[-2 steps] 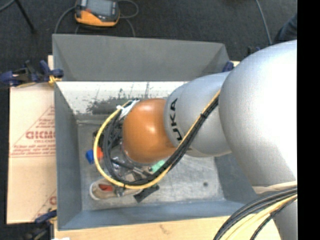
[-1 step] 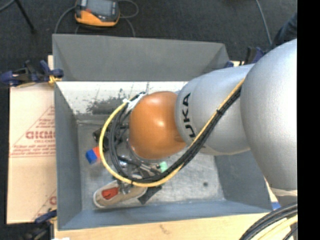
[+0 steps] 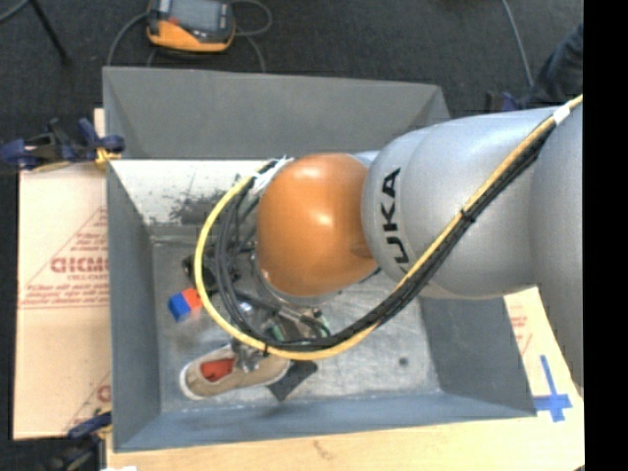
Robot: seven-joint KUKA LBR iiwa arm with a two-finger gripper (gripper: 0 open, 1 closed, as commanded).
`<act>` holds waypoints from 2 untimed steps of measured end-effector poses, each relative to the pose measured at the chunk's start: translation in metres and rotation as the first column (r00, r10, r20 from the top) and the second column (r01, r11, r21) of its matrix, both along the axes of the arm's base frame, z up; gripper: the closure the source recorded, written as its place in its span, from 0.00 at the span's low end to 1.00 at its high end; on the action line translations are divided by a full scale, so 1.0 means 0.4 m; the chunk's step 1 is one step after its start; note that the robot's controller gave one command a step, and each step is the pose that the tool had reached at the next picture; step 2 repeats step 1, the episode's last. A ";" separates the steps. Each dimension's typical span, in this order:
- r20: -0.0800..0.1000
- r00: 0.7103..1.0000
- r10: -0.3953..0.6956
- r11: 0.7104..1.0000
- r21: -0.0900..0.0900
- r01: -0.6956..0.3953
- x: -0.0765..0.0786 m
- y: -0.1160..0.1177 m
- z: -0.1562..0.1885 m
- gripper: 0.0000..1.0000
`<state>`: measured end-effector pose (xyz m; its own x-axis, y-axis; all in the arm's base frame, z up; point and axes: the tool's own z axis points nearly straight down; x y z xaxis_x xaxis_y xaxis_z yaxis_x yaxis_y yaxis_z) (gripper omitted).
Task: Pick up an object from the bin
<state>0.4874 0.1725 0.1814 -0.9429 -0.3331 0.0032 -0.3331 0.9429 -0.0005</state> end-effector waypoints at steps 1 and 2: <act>0.008 1.000 -0.013 1.000 0.004 0.013 0.000 0.003 0.087 1.00; 0.008 1.000 -0.013 1.000 0.004 0.013 0.000 0.003 0.087 1.00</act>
Offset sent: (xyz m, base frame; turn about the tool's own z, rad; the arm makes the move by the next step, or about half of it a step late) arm 0.0117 0.0011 0.0333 -0.0020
